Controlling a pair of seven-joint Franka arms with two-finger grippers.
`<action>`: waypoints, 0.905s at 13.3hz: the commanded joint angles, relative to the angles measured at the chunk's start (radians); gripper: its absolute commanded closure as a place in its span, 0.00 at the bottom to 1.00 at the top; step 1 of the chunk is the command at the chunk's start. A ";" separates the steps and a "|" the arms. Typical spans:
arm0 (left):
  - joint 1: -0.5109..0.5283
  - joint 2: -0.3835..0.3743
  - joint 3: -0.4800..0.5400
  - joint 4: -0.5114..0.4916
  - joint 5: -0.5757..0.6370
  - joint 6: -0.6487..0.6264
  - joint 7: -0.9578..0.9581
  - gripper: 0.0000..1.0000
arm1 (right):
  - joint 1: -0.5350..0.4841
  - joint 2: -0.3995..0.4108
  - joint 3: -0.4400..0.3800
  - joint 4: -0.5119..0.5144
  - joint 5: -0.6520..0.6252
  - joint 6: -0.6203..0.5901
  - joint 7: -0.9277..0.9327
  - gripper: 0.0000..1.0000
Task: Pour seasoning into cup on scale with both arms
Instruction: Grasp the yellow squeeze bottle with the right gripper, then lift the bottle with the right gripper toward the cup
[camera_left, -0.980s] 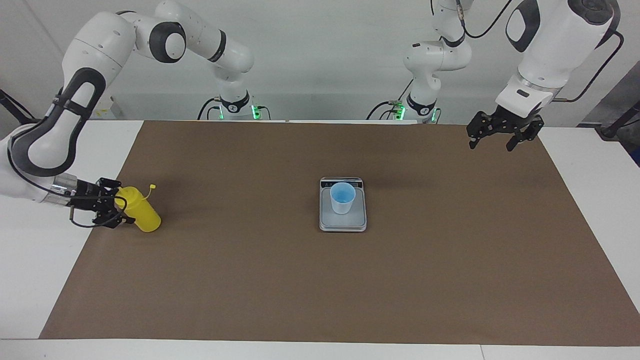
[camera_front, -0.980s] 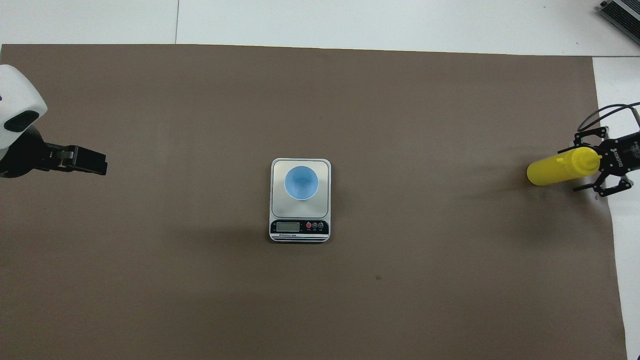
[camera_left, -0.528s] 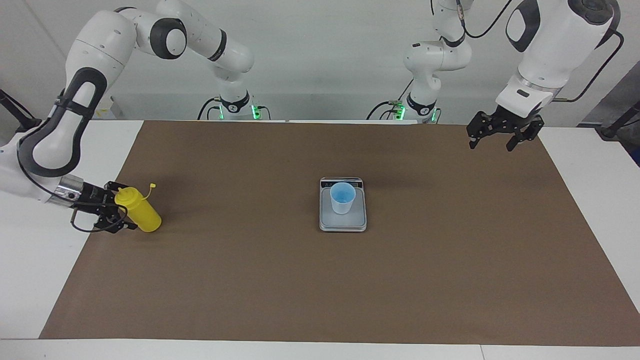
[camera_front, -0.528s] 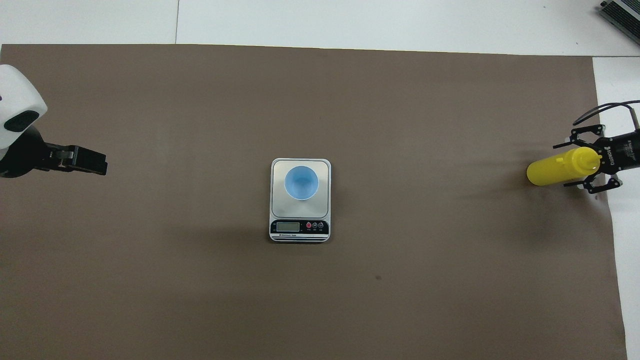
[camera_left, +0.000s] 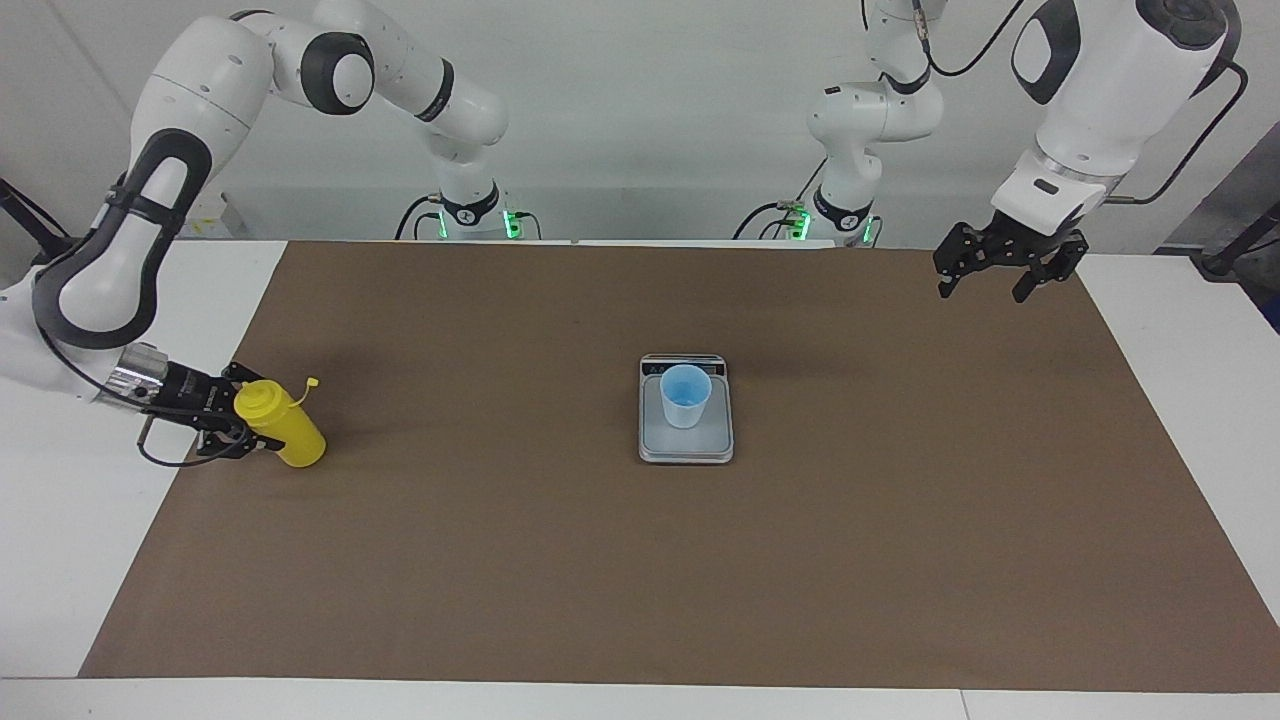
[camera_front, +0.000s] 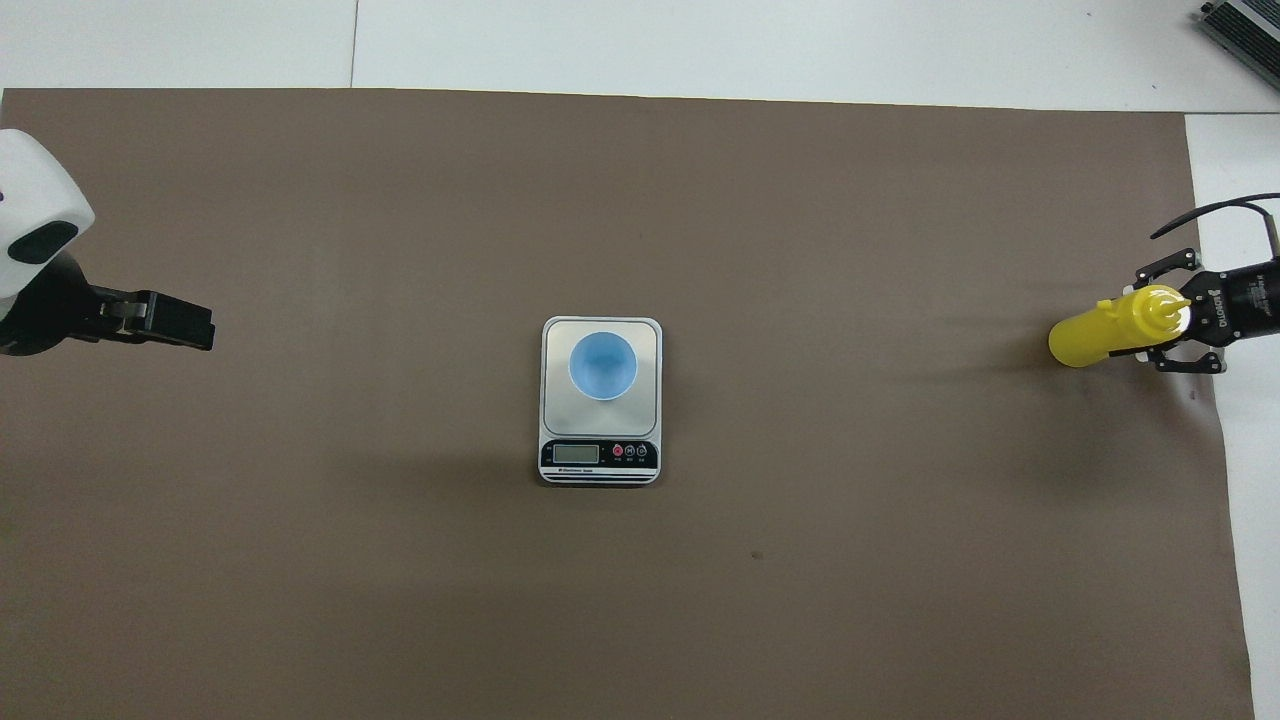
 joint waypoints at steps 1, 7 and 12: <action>0.011 -0.029 -0.005 -0.028 -0.012 -0.005 -0.007 0.00 | 0.002 -0.040 0.010 -0.038 0.022 0.014 0.052 1.00; 0.011 -0.029 -0.005 -0.028 -0.012 -0.005 -0.007 0.00 | 0.128 -0.172 0.007 -0.075 0.004 0.135 0.223 1.00; 0.011 -0.029 -0.005 -0.028 -0.012 -0.005 -0.007 0.00 | 0.280 -0.255 0.007 -0.109 -0.036 0.322 0.430 1.00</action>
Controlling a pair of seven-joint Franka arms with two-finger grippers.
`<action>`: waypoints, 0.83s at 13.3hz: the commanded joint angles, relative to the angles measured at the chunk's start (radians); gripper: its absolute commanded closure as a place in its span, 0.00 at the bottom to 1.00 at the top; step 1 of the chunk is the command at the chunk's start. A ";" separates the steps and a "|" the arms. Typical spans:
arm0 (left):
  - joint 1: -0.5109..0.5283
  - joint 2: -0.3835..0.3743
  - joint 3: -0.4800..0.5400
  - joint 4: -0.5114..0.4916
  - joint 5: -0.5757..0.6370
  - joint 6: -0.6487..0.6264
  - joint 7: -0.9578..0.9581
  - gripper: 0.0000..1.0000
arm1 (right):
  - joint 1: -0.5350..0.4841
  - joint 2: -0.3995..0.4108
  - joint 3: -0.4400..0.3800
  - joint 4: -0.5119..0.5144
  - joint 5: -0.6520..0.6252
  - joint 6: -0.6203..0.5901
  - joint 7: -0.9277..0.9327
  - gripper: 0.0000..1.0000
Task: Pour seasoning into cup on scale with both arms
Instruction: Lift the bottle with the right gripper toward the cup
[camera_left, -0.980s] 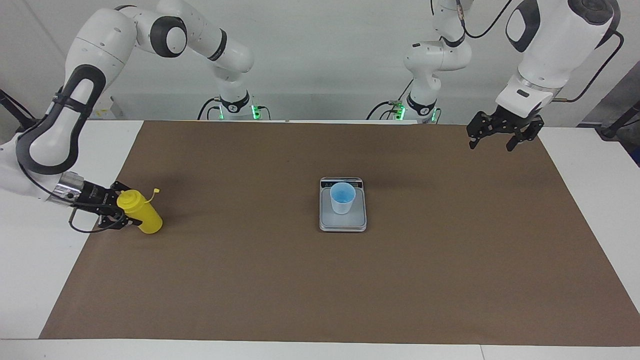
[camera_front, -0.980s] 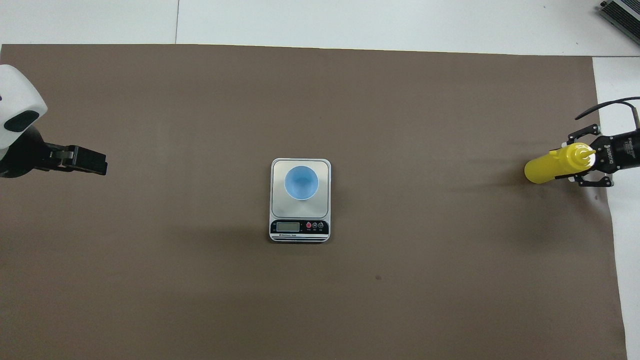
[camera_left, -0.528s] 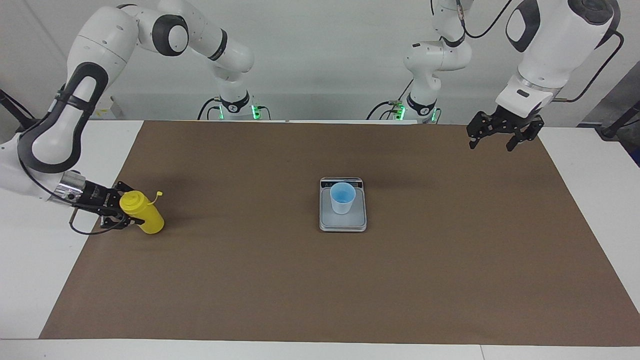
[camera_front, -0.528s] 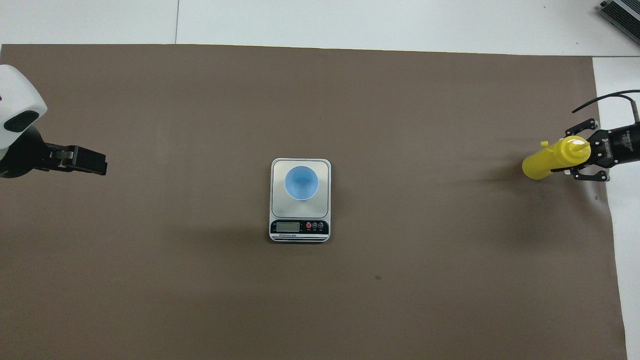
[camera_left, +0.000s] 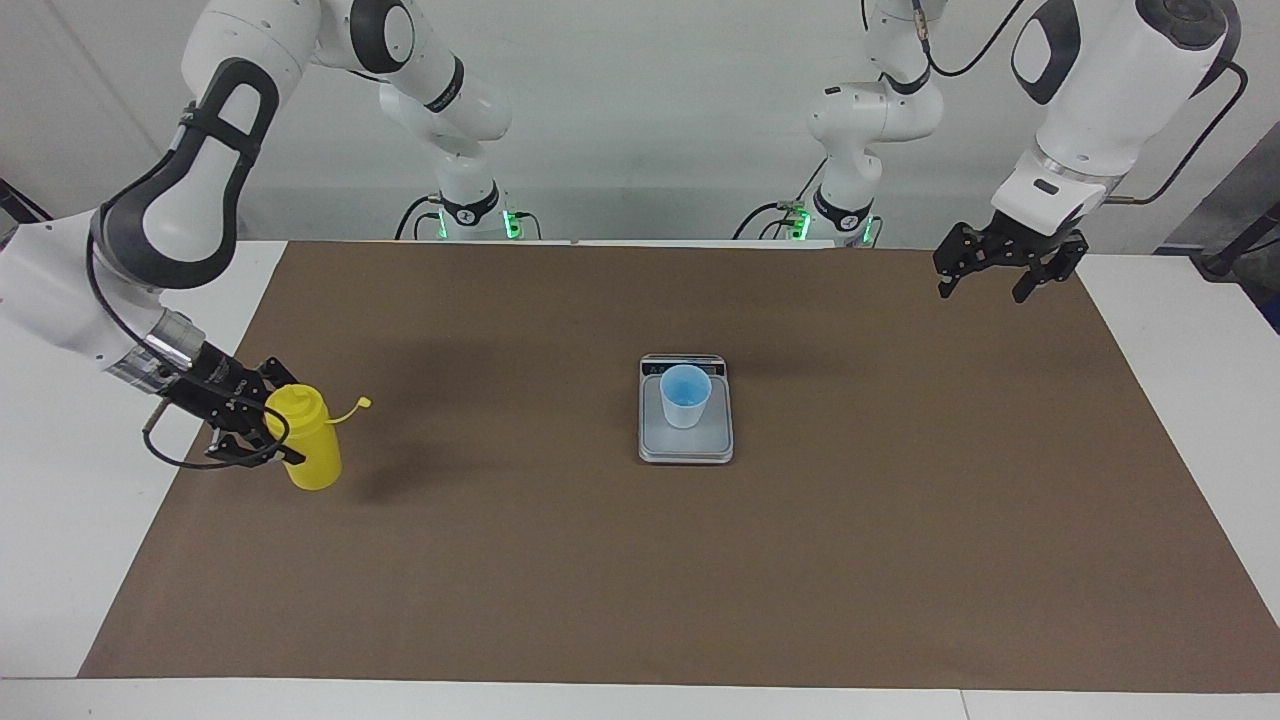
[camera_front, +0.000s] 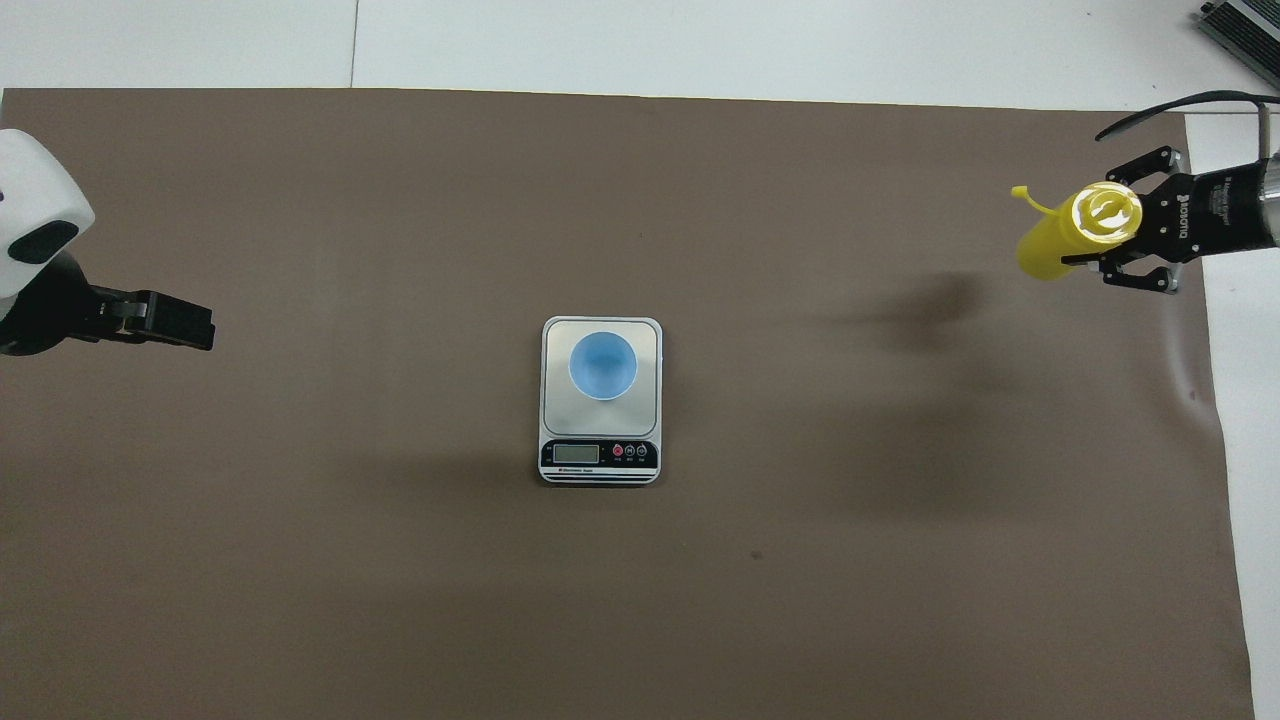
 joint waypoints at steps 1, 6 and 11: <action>0.011 -0.029 -0.005 -0.027 -0.012 -0.005 -0.007 0.00 | 0.085 -0.059 -0.001 -0.055 -0.058 0.101 0.104 1.00; 0.011 -0.029 -0.005 -0.027 -0.012 -0.005 -0.007 0.00 | 0.295 -0.110 -0.003 -0.158 -0.249 0.377 0.334 1.00; 0.011 -0.029 -0.005 -0.029 -0.012 -0.005 -0.007 0.00 | 0.464 -0.126 -0.003 -0.236 -0.429 0.559 0.536 1.00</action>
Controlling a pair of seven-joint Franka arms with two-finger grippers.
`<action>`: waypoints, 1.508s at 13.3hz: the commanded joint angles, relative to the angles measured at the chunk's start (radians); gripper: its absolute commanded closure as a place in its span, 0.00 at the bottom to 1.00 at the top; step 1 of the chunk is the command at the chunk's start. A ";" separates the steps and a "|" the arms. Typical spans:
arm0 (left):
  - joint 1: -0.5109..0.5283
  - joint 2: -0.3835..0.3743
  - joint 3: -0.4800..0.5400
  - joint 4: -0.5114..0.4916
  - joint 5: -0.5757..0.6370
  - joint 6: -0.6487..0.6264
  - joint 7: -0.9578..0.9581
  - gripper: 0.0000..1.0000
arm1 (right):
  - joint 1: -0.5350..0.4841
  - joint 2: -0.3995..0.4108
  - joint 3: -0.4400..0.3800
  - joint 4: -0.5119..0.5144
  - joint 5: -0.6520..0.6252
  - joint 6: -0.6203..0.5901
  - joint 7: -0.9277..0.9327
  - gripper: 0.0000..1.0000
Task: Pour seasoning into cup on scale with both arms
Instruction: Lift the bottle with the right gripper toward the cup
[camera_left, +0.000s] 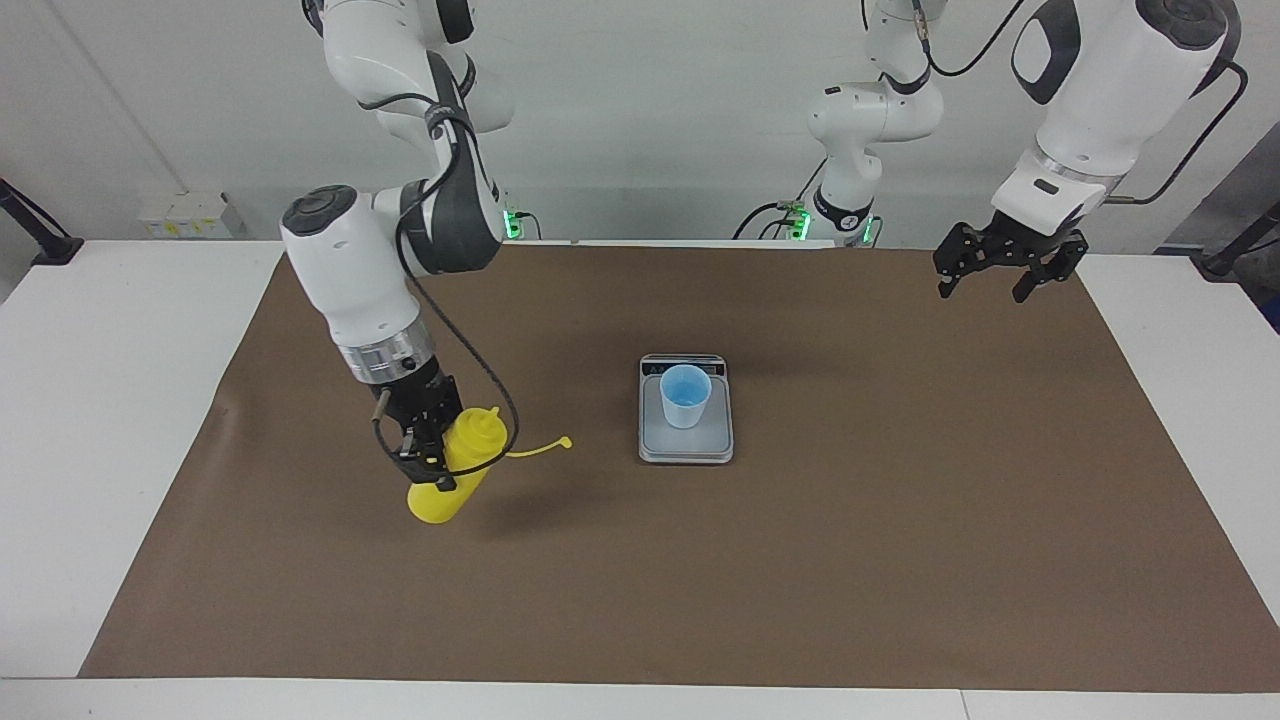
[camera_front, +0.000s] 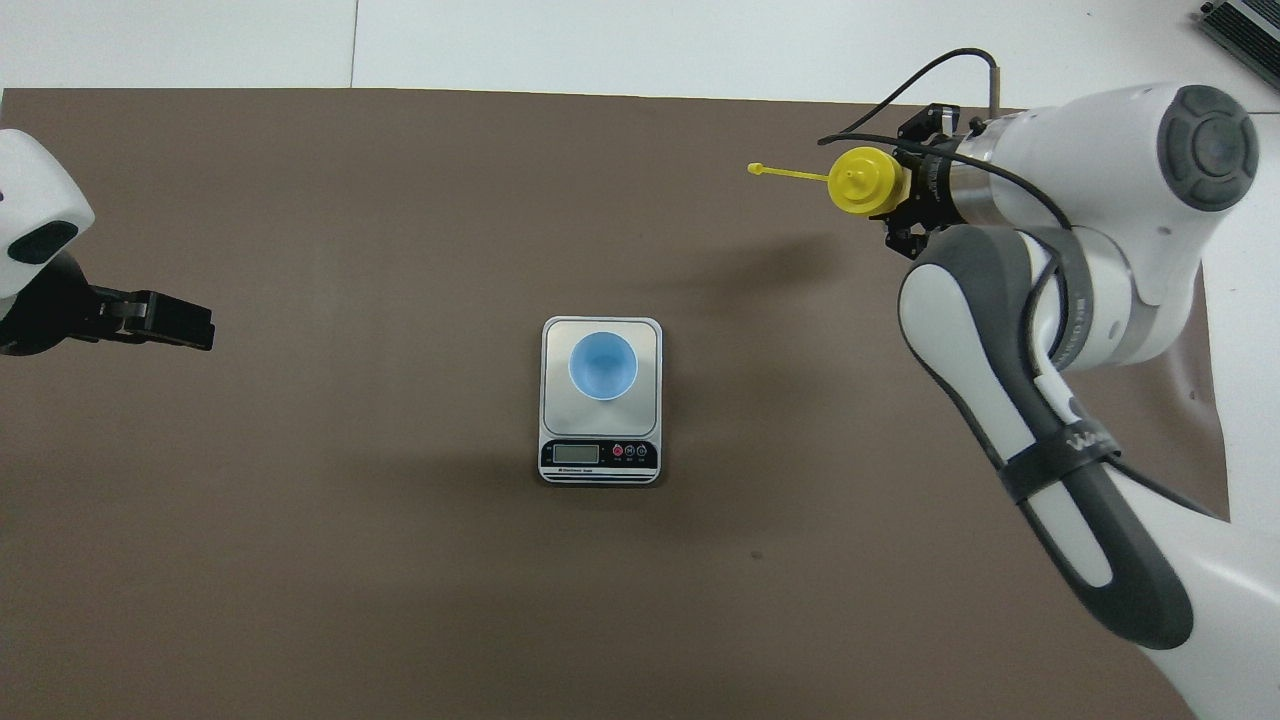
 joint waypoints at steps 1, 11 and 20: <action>0.011 -0.029 -0.005 -0.029 -0.012 -0.005 -0.007 0.00 | 0.060 -0.055 -0.005 -0.107 -0.063 0.136 0.077 1.00; 0.011 -0.029 -0.005 -0.029 -0.012 -0.005 -0.007 0.00 | 0.220 -0.009 -0.002 -0.113 -0.590 0.112 0.348 1.00; 0.011 -0.029 -0.005 -0.029 -0.012 -0.005 -0.007 0.00 | 0.329 0.115 -0.001 0.014 -1.049 -0.007 0.608 1.00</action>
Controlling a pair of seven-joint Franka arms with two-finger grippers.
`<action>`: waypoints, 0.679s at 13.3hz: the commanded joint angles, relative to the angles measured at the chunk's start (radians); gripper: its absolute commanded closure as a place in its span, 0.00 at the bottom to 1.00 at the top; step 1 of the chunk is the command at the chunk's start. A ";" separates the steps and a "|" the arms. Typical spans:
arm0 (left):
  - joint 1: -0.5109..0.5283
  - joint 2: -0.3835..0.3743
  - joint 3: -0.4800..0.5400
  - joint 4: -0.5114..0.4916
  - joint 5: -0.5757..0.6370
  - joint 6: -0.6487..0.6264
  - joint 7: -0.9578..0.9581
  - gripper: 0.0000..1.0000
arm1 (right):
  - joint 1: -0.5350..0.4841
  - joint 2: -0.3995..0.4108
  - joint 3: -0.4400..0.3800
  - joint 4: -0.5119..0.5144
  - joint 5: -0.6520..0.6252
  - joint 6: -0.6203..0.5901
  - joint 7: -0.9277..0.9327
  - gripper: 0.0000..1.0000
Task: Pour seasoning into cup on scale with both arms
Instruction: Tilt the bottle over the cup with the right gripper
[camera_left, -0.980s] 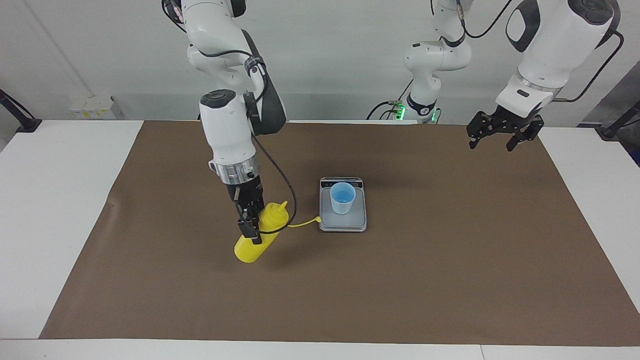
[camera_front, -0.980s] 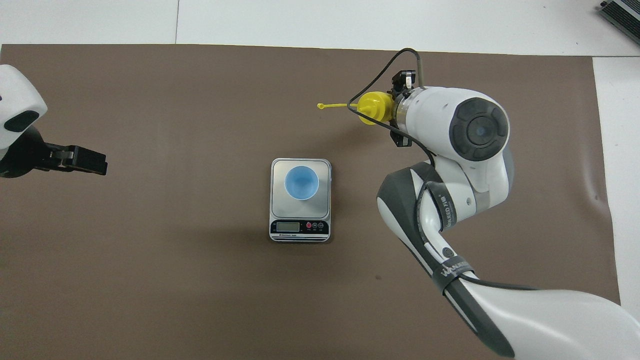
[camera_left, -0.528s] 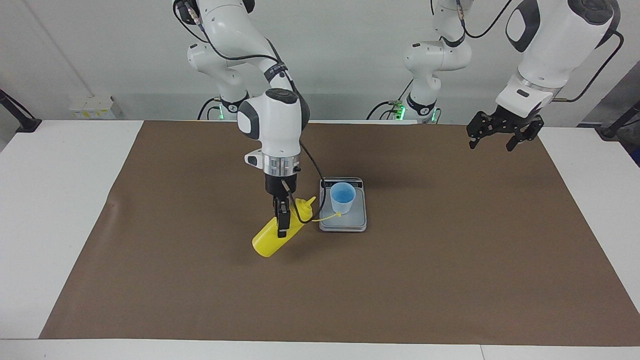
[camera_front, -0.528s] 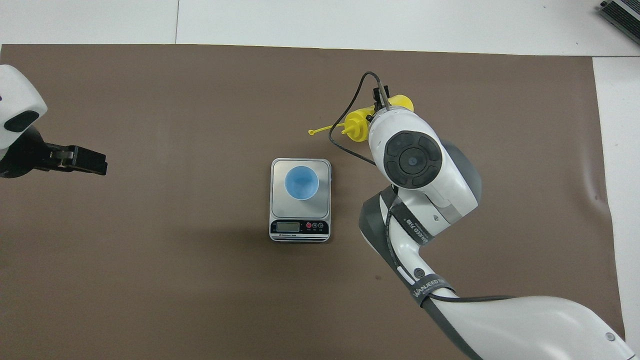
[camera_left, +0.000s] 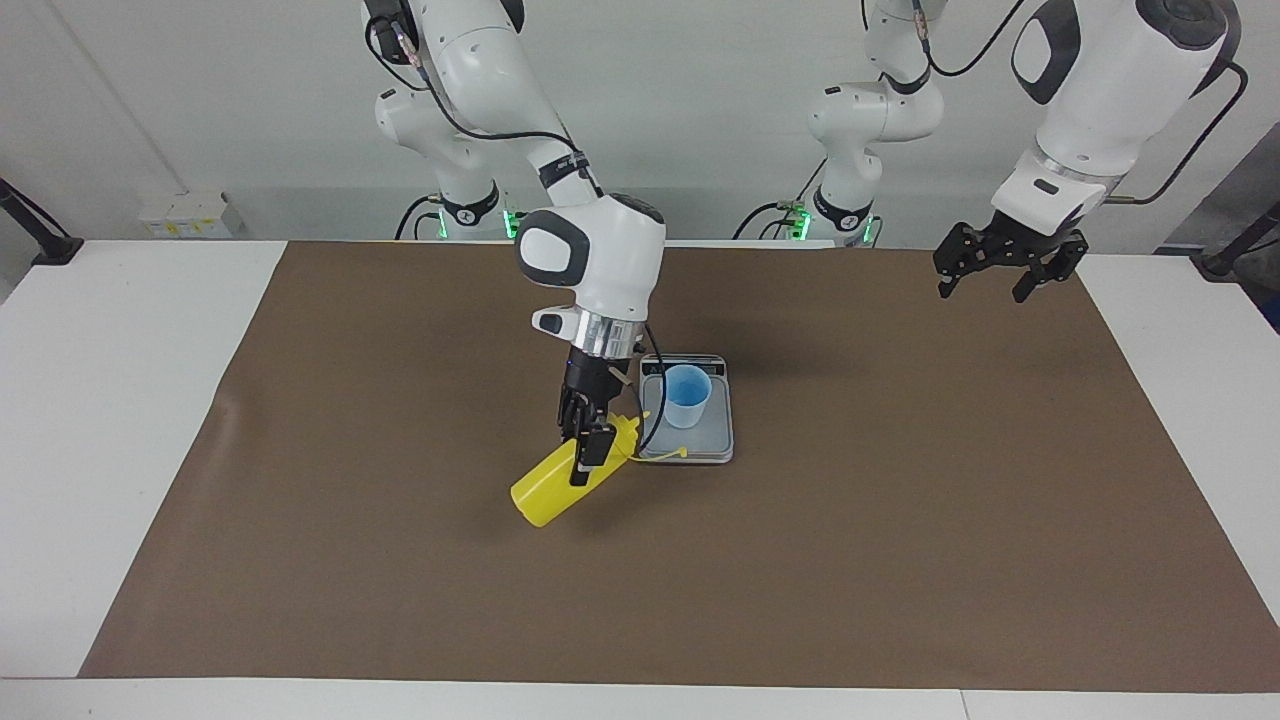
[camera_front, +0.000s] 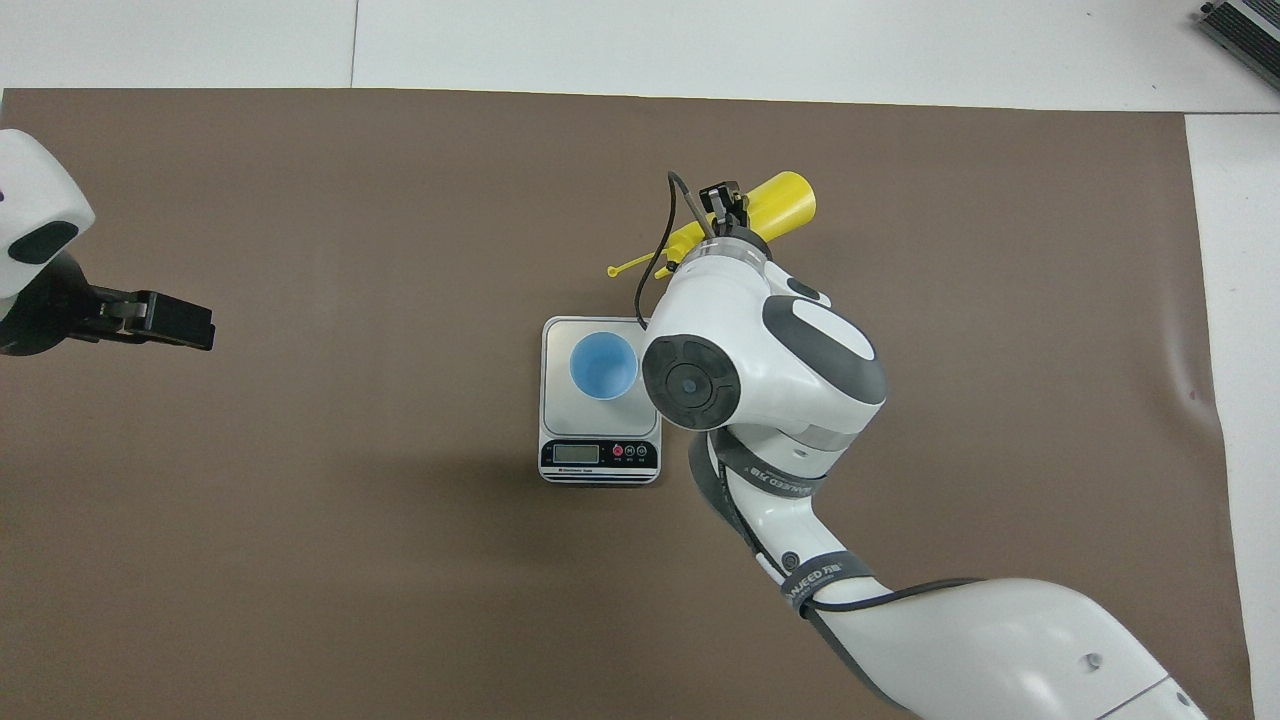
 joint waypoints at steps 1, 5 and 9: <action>0.011 -0.028 -0.005 -0.027 -0.012 -0.005 -0.007 0.00 | 0.055 0.038 -0.003 0.077 -0.046 -0.071 0.022 1.00; 0.011 -0.028 -0.005 -0.027 -0.012 -0.005 -0.007 0.00 | 0.100 0.036 -0.002 0.081 -0.147 -0.134 0.022 1.00; 0.011 -0.028 -0.005 -0.027 -0.012 -0.005 -0.007 0.00 | 0.144 0.036 -0.003 0.068 -0.178 -0.160 0.024 1.00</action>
